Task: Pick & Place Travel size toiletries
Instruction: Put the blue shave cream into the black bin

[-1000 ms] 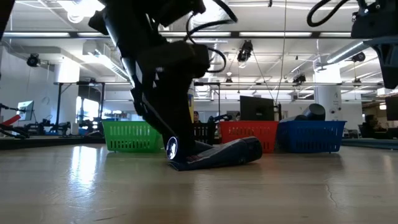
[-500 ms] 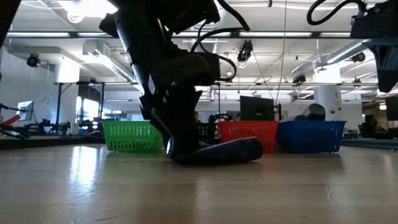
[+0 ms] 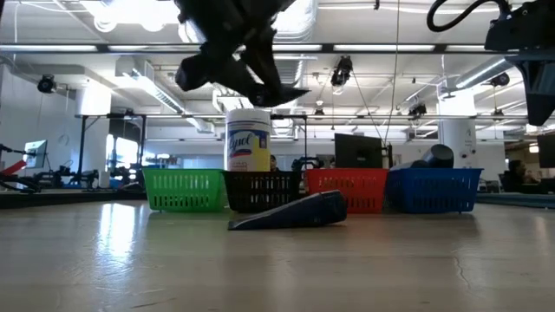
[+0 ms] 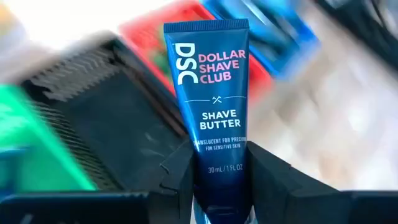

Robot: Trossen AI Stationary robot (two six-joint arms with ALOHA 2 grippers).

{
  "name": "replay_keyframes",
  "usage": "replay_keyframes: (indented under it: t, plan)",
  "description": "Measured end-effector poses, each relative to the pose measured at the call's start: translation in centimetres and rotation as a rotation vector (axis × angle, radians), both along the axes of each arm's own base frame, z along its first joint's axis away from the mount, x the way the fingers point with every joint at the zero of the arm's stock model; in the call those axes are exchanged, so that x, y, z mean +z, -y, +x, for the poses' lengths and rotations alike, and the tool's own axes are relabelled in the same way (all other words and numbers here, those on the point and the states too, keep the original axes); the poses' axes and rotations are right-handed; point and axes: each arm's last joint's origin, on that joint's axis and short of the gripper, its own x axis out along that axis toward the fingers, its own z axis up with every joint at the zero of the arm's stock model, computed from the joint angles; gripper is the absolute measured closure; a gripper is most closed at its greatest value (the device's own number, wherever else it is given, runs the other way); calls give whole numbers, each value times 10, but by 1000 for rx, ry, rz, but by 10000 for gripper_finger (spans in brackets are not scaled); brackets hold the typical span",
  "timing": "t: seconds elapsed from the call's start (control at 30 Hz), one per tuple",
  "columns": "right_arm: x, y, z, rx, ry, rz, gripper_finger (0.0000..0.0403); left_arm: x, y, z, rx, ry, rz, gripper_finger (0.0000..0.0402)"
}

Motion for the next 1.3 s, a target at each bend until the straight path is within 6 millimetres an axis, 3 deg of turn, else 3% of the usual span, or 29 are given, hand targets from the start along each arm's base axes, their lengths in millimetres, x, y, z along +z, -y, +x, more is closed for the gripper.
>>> replay_keyframes:
  t: [0.17, 0.3, 0.43, 0.6, 0.7, 0.77, 0.9, 0.97, 1.03, 1.13, 1.3]
  plan:
    - [0, 0, 1, -36, 32, -15, 133, 1, -55, -7, 277, 63, -79, 284]
    - [0, 0, 1, -42, 38, -15, 137, -26, -87, 2, 310, -9, -165, 284]
    - [2, 0, 2, -42, 44, -10, 140, -48, -95, 12, 271, -58, -261, 243]
    - [4, -1, 2, -40, 50, -4, 142, -55, -94, 14, 333, -69, -272, 176]
    - [4, -1, 3, -23, 45, -3, 134, -42, -89, 10, 275, -53, -259, 151]
    - [4, -2, 4, 25, 37, 5, 127, -27, -79, 7, 137, -31, -212, 143]
    - [3, -4, 6, 104, 25, 15, 112, -2, -34, 4, -473, -25, 6, 142]
    - [3, -4, 6, 118, 19, 14, 105, -3, -7, 1, -733, -51, 115, 145]
    - [3, -4, 6, 121, 19, 14, 100, -13, 17, 2, -882, -95, 236, 145]
    - [3, -4, 6, 121, 21, 16, 94, -34, 34, 10, -917, -139, 338, 143]
    - [3, -4, 6, 125, 21, 17, 87, -60, 38, 26, -793, -124, 227, 142]
